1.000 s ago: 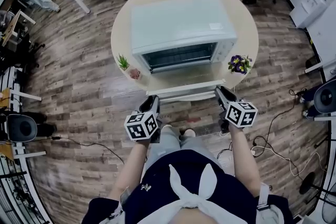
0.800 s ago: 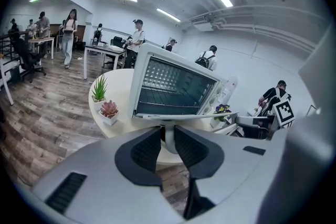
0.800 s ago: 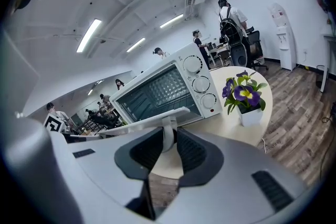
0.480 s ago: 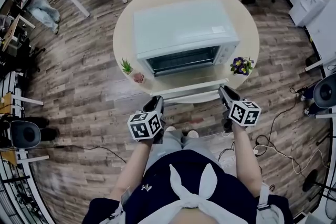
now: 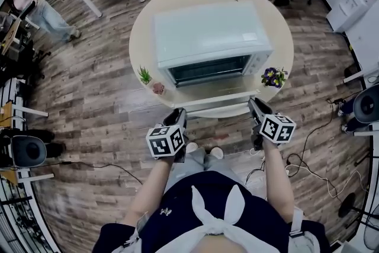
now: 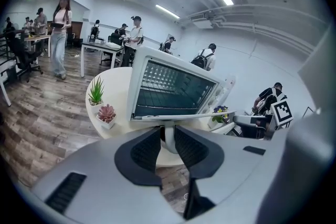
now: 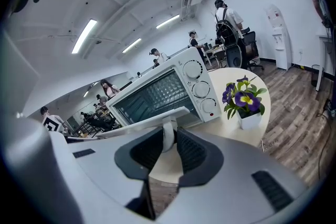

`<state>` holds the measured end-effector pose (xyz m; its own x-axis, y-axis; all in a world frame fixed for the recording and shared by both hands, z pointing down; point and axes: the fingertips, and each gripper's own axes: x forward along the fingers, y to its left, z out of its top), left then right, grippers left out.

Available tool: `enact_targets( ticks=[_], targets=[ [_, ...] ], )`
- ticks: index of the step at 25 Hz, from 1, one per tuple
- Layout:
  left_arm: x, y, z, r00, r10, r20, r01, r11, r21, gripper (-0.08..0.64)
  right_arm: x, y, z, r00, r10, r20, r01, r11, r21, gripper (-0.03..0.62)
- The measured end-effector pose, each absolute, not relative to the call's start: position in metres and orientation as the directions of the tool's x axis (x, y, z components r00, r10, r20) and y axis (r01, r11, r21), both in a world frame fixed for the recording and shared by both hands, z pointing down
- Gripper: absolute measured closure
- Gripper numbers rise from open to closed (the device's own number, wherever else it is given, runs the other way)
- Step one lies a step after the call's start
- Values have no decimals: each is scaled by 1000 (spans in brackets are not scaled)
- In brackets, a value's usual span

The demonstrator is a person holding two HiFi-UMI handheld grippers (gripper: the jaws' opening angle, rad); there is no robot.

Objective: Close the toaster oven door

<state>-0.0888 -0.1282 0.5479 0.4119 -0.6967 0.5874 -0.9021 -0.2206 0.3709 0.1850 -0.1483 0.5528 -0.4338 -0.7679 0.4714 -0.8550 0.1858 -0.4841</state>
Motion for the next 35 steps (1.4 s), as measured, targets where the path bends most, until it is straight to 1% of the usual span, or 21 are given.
enact_targets(
  ticks=[15, 35],
  targets=[
    [-90, -136, 541, 419, -709, 567, -897, -223, 383, 466, 184, -155, 545, -423, -785, 452, -854, 178, -490, 503],
    [-92, -147, 532, 399, -731, 553, -905, -219, 363, 465, 182, -166, 536, -444, -782, 436, -840, 194, -507, 502]
  ],
)
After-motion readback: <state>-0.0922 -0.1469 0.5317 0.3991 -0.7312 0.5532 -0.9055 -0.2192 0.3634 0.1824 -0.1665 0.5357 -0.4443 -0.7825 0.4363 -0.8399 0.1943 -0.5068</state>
